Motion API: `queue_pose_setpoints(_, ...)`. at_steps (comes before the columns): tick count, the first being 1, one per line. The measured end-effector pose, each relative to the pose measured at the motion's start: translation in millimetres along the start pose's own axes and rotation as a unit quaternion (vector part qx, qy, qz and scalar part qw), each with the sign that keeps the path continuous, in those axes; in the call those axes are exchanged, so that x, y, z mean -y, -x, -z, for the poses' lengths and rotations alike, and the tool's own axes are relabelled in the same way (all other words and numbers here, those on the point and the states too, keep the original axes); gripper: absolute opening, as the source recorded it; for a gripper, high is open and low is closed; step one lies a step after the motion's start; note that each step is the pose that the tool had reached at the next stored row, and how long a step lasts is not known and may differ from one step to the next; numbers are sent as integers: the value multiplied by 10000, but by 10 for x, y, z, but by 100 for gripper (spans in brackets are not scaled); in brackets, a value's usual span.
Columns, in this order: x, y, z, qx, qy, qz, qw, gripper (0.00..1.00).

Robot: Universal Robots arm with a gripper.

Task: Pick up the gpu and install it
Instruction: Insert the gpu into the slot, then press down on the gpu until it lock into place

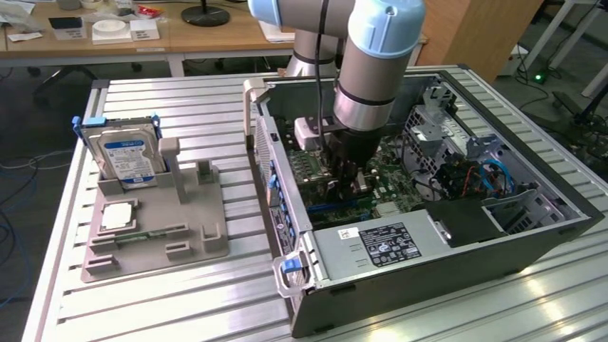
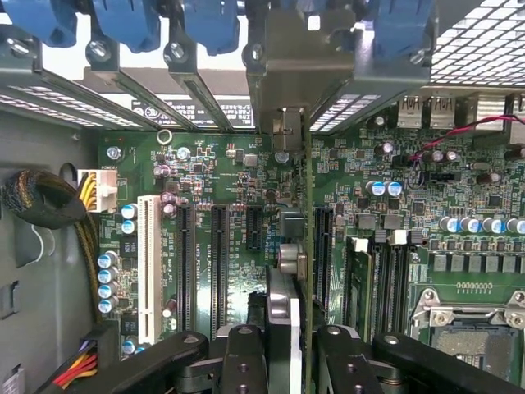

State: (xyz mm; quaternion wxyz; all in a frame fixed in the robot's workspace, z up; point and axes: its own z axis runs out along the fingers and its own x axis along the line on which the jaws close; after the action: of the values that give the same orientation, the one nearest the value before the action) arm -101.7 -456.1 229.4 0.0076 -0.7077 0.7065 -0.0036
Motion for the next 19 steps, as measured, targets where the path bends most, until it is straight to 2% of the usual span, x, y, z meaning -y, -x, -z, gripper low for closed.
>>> queue_pose_setpoints(19, 0, -11, -31, -1, 0, -47, 10000, 28)
